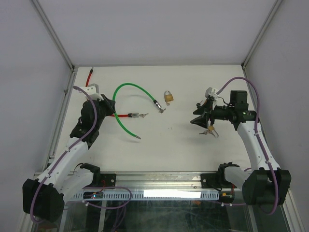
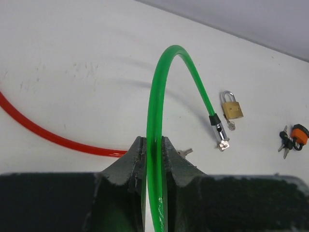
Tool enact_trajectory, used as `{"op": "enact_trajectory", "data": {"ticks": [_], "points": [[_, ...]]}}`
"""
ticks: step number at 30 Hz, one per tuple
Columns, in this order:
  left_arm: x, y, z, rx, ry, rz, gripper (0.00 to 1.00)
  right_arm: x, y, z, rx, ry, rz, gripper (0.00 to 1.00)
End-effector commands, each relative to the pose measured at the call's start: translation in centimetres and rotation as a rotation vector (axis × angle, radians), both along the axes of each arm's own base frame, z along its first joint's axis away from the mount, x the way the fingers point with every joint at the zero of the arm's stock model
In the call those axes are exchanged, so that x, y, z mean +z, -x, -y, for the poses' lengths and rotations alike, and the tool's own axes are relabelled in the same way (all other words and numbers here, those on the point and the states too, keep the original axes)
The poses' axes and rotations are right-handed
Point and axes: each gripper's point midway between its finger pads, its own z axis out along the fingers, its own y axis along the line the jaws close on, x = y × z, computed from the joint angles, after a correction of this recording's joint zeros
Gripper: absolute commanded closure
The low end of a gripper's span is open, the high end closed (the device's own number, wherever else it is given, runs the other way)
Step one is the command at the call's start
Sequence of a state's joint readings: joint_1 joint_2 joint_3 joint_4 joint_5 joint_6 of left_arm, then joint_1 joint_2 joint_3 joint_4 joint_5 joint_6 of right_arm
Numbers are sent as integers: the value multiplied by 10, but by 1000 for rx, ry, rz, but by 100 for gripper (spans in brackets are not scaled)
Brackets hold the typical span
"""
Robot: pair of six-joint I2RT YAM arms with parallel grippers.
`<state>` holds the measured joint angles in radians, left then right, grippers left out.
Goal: Lock with the key
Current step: Pick up the lock from the center of the board.
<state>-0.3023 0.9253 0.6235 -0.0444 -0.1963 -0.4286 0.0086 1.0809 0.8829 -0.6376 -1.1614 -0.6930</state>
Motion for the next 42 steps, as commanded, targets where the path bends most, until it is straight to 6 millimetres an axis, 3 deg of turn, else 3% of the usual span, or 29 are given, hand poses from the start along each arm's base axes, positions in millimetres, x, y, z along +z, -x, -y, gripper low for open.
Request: {"op": "enact_trajectory", "data": {"ticks": [1, 10, 17, 22, 31, 35, 40, 42], "points": [[59, 1, 17, -102, 14, 221, 100, 9, 4, -11, 59, -63, 20, 42], [75, 13, 42, -267, -8, 336, 100, 10, -10, -32, 87, -25, 53, 40], [82, 20, 51, -323, -17, 383, 100, 16, -39, -61, 136, -3, 144, 25], [80, 20, 52, -329, -18, 383, 100, 3, -63, -85, 146, 6, 118, 24], [72, 19, 54, -331, -12, 365, 100, -50, -104, -99, 0, 4, 39, 23], [67, 19, 55, -338, -9, 352, 100, -66, -127, -120, -33, 3, -2, 23], [60, 17, 58, -347, -11, 333, 100, -70, -160, -157, -22, 6, 29, 23], [58, 17, 59, -350, -12, 328, 100, -62, -174, -174, -4, 4, 48, 23]]}}
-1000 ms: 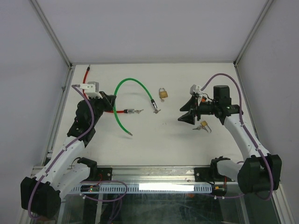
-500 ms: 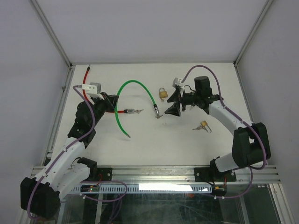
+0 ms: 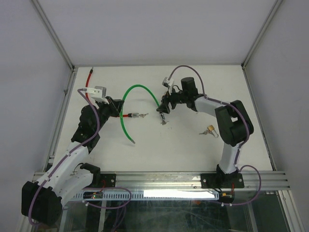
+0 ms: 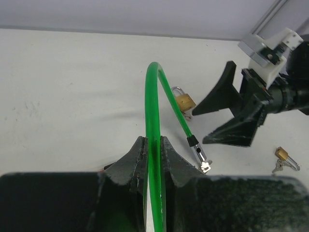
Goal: Lock with the key
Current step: Pick up the lock from the center of the board.
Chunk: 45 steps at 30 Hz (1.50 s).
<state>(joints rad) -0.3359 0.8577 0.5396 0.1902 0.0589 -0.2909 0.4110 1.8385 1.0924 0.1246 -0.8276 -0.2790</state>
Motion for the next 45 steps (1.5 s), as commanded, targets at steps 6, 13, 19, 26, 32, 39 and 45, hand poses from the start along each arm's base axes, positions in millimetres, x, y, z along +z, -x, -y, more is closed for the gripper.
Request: {"op": "enact_trajectory", "data": {"ticks": [6, 13, 19, 26, 32, 39, 45], "points": [[19, 0, 10, -42, 18, 85, 100, 82, -43, -73, 165, 20, 233, 23], [19, -1, 13, -53, 22, 79, 100, 115, -31, -92, 363, 125, 487, 21], [23, 2, 14, -63, 31, 86, 100, 127, 3, -130, 560, 198, 695, 19], [24, 3, 18, -83, 39, 83, 100, 126, 22, -155, 615, 257, 797, 24], [25, 4, 20, -94, 46, 80, 100, 125, 19, -168, 599, 278, 823, 41], [21, 3, 21, -95, 46, 66, 100, 120, 12, -179, 568, 282, 801, 79], [27, 7, 5, -7, 91, 60, 84, 132, 8, -163, 549, 279, 796, 100]]}}
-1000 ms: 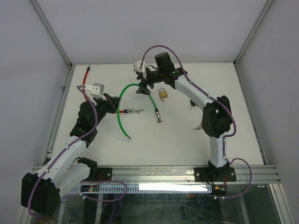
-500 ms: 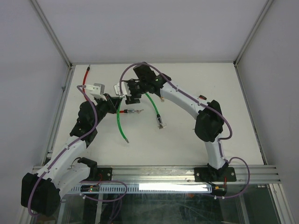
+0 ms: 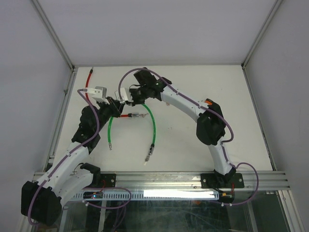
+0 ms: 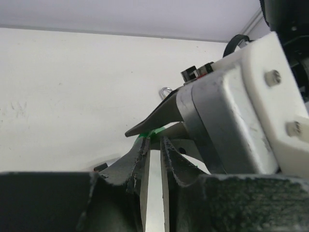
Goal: Lock with the key
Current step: Pick up the lock from the center of the board.
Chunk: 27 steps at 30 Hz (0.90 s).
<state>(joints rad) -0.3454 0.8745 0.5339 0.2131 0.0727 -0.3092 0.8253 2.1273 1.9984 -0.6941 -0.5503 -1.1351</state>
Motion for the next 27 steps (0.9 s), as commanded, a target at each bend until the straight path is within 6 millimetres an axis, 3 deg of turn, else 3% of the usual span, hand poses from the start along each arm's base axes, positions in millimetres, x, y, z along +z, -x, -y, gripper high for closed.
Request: {"op": "enact_trajectory", "data": {"ticks": [1, 9, 13, 17, 27], "points": [[31, 8, -4, 25, 86, 64, 78, 57, -20, 2, -41, -115, 90, 100], [55, 35, -12, 32, 184, 102, 42, 84, -19, 38, -97, -149, 63, 100], [66, 57, -3, -65, 235, 147, 27, 95, -16, 68, -194, -182, 2, 100], [71, 84, 16, -229, 337, 220, 2, 105, -13, 101, -362, -242, -88, 100], [97, 149, 51, -668, 601, 282, 1, 97, 23, 185, -603, -426, -460, 100]]}}
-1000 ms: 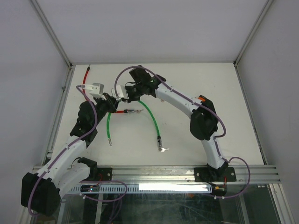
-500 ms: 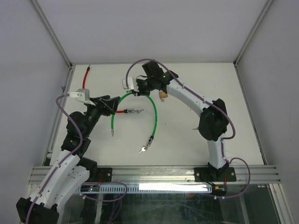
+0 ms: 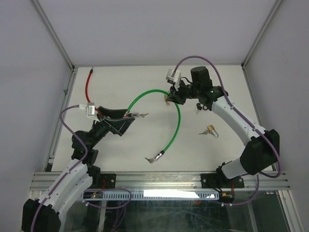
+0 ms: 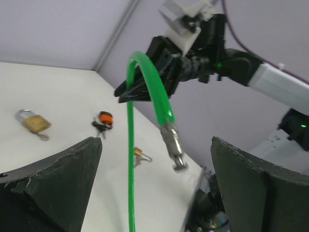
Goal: Lock with the key
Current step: Pick up the lock from the center of the board.
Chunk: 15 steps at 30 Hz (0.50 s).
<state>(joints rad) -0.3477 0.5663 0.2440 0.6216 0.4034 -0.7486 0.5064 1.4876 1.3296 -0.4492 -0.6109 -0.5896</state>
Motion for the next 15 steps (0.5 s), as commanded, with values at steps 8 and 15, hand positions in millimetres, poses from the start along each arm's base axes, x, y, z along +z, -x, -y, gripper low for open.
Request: {"op": "enact_trajectory", "data": {"ticks": [8, 15], "points": [[39, 56, 35, -354, 238, 92, 2, 52, -5, 62, -265, -433, -183, 100], [34, 54, 71, -345, 196, 62, 3, 63, -16, 89, -435, -565, -202, 100]]}}
